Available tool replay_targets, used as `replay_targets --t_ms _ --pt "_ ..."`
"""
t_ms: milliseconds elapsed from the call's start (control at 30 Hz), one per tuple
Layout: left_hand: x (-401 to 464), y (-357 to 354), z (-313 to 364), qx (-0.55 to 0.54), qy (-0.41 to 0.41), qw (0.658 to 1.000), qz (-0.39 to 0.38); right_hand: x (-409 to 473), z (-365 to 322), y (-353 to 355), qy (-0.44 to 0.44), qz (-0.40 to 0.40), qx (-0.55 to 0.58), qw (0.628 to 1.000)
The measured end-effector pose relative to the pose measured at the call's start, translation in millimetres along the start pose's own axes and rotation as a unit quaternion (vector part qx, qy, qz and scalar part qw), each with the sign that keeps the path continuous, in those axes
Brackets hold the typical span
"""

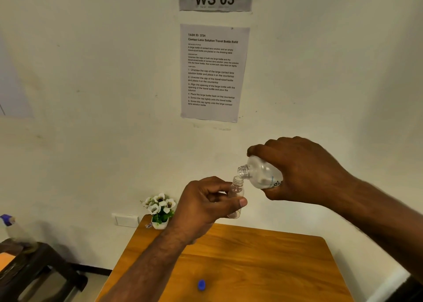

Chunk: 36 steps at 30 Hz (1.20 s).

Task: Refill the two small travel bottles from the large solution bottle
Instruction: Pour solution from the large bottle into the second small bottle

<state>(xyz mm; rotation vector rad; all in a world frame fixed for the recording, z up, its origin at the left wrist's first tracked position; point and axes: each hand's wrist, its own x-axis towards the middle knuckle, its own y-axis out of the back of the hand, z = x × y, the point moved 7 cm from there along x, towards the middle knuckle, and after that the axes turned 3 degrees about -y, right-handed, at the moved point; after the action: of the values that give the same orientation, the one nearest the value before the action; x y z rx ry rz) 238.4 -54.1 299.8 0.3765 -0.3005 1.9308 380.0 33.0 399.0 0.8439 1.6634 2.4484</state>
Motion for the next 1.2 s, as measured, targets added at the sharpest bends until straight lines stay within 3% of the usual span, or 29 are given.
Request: replay_targets --t_ms 1200 --pt "-0.8 1.1 2.6 -0.003 0.014 1.0 0.003 8.9 -3.3 3.5 0.051 0.026 -0.036 0.998"
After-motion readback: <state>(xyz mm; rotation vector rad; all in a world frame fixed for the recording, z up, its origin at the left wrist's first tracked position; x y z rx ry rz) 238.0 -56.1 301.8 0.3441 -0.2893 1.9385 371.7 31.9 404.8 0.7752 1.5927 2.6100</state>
